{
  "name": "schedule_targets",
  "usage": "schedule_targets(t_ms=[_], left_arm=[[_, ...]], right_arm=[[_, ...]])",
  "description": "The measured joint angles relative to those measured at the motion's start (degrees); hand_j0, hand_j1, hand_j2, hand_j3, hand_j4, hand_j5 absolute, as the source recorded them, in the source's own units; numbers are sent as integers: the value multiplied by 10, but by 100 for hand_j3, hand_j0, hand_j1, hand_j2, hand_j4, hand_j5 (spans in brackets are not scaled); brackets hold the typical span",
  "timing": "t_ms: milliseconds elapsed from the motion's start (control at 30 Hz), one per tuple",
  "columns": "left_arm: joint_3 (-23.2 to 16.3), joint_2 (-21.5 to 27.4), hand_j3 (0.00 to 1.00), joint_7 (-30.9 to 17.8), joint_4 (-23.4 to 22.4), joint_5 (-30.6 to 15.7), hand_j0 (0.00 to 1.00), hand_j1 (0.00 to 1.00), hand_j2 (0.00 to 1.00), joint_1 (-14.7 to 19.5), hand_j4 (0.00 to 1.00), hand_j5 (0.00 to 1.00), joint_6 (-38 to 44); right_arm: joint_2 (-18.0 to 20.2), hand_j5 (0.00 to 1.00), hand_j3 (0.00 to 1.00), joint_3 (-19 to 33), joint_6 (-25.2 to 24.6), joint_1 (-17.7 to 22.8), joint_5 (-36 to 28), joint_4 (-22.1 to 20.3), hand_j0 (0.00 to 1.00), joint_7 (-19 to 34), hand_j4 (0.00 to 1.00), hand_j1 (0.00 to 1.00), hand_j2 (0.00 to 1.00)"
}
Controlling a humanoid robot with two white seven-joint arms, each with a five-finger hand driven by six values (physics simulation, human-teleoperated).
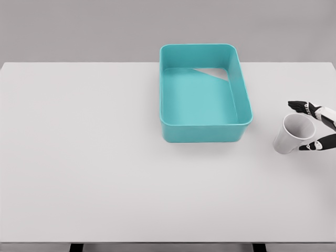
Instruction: Put the paper cup into the basket with your right arm
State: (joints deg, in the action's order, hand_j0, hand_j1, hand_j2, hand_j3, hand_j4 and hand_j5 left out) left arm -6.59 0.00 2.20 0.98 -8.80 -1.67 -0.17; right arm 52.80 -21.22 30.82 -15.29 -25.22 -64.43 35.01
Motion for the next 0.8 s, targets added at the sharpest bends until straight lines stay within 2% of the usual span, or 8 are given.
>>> schedule_targets(t_ms=[733, 767, 800], left_arm=[[0, 0, 100, 0, 0, 0, 100, 100, 100, 0, 100, 100, 0], [0, 0, 100, 0, 0, 0, 100, 100, 100, 0, 100, 100, 0], [0, 0, 100, 0, 0, 0, 100, 100, 100, 0, 100, 100, 0]], right_arm=[[-6, 100, 100, -16, -2, 0, 3, -16, 100, 0, 100, 100, 100], [-6, 99, 99, -17, -2, 0, 3, -16, 99, 0, 99, 99, 99], [-6, 95, 95, -17, -2, 0, 3, -17, 95, 0, 95, 95, 95]])
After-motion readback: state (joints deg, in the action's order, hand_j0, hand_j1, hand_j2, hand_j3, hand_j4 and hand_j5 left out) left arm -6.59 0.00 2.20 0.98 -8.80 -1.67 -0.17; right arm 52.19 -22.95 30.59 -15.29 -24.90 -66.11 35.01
